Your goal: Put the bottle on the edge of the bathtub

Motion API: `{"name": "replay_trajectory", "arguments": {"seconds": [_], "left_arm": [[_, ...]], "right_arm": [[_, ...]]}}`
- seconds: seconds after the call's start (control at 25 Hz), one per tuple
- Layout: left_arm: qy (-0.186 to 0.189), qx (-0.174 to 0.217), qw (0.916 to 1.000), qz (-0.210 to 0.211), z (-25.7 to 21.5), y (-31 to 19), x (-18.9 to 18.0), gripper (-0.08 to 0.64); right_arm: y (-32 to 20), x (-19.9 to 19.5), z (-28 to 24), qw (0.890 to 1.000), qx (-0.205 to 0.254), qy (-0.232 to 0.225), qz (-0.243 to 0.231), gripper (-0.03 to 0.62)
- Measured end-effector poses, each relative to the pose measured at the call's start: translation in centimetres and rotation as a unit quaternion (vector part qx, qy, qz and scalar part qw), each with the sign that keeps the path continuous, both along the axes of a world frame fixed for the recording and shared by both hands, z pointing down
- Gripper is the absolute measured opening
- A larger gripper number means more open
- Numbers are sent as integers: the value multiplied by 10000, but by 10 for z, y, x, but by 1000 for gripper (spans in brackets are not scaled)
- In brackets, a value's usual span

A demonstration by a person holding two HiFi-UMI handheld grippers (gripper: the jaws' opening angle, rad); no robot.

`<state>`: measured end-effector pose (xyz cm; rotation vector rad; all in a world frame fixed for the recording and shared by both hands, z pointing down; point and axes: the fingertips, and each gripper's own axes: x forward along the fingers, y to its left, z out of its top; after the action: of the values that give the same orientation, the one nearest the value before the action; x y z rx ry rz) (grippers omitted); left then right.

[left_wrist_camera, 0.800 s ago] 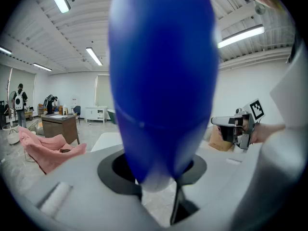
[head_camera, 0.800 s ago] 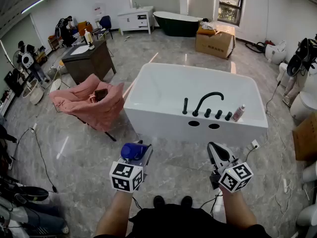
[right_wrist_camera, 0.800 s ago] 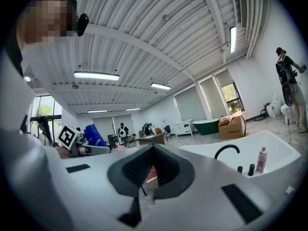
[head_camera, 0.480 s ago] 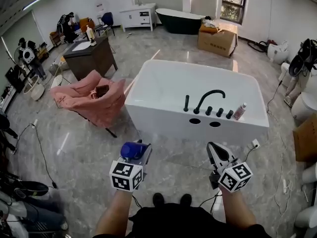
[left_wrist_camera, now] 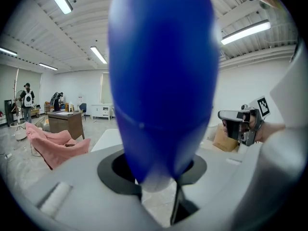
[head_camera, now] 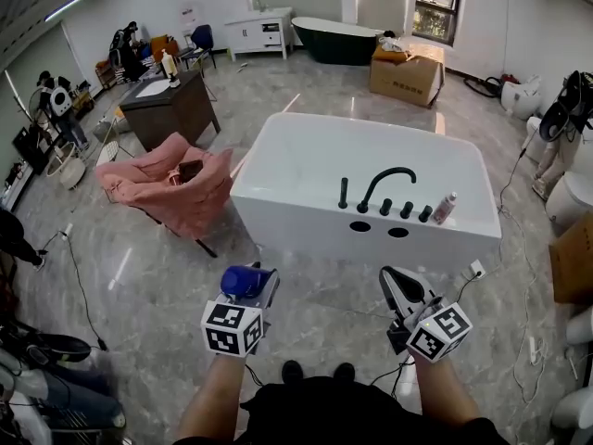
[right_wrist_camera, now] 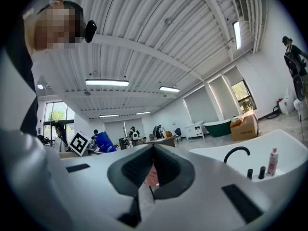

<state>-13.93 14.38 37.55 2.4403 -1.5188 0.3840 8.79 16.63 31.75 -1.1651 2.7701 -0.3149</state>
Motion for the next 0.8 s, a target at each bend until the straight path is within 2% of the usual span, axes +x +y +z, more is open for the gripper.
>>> {"name": "replay_trajectory", "arguments": {"seconds": [0.28, 0.4, 0.8], "left_arm": [[54, 60, 9999, -141, 0, 2, 30, 161], [52, 6, 9999, -93, 9, 5, 48, 161], [97, -133, 9999, -8, 29, -40, 47, 161]], "right_arm": [[2, 49, 16, 9993, -193, 212, 230, 11], [0, 67, 29, 9989, -350, 137, 275, 11], [-41, 67, 50, 9969, -699, 135, 335, 11]]}}
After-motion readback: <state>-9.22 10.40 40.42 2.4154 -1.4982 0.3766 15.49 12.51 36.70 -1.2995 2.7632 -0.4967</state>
